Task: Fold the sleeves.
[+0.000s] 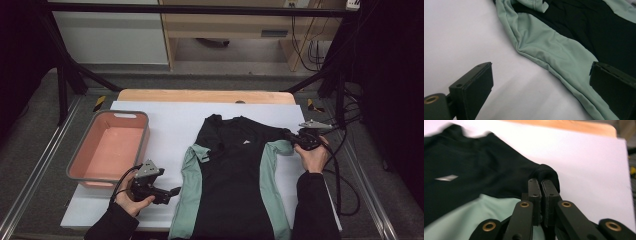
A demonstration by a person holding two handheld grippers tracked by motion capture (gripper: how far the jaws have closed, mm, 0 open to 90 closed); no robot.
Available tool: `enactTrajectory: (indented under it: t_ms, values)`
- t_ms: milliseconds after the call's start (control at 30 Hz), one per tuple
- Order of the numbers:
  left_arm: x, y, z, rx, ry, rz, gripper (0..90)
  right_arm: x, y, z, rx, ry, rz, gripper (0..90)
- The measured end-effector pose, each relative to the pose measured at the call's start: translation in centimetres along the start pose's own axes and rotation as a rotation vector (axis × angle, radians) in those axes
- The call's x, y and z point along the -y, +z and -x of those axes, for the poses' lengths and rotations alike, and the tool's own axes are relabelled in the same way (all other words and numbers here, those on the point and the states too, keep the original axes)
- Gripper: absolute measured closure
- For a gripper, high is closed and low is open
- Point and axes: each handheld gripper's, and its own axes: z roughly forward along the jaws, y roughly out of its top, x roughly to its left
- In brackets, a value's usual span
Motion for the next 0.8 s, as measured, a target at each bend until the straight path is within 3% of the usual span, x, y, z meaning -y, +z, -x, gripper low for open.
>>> enactTrajectory:
  t_ms: [200,467,800]
  values:
    - [0.0,0.0,0.1,0.006,0.002,0.0,4.1,-1.2,-1.1,-1.9,-0.096,-0.032,0.038,87.3]
    - [0.0,0.0,0.1,0.003,-0.003,0.004,4.0,-2.2,-1.3,-4.5,-0.19,-0.077,0.048,87.4]
    - [0.0,0.0,0.0,0.002,-0.005,0.002,4.0,-2.9,-1.3,-7.5,-0.272,-0.139,0.029,87.4]
